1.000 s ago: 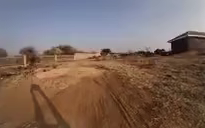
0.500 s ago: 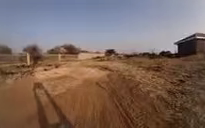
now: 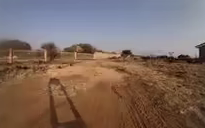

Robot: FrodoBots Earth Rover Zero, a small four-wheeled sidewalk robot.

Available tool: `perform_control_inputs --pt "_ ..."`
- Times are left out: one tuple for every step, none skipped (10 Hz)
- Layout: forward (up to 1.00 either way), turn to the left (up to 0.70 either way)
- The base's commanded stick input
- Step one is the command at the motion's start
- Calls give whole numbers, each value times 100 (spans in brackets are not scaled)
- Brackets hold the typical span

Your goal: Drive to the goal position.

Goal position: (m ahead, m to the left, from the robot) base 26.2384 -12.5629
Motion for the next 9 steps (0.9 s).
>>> perform_control_inputs --pt "70 0" --pt "70 0" --pt "70 0" --pt "70 0" --pt "70 0" --pt "70 0" --pt "70 0" --pt "70 0" --pt "70 0"
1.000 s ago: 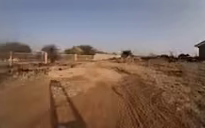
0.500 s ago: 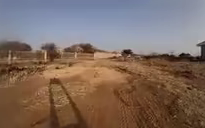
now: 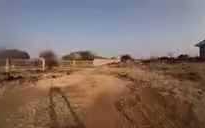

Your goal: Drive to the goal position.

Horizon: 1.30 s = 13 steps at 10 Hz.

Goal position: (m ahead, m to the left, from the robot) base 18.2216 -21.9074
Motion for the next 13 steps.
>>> perform_control_inputs --pt "70 0" --pt "70 0" --pt "70 0" --pt "70 0" --pt "70 0" --pt "70 0" --pt "70 0" --pt "70 0" --pt "70 0" --pt "70 -1" --pt "70 -28" --pt "70 -35" --pt "70 0"
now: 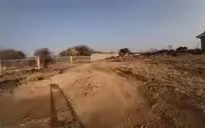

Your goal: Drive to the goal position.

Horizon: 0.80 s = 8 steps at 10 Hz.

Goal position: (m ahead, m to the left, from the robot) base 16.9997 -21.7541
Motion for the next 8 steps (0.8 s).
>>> perform_control_inputs --pt "70 0" --pt "70 0" --pt "70 0" --pt "70 0" --pt "70 0" --pt "70 0" --pt "70 0" --pt "70 0"
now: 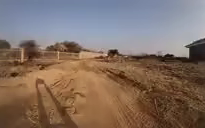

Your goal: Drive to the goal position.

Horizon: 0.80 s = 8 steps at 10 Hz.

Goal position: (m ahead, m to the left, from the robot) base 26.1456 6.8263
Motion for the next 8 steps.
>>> perform_control_inputs --pt "70 0" --pt "70 0" --pt "70 0" --pt "70 0" --pt "70 0" --pt "70 0" --pt "70 0" --pt "70 0"
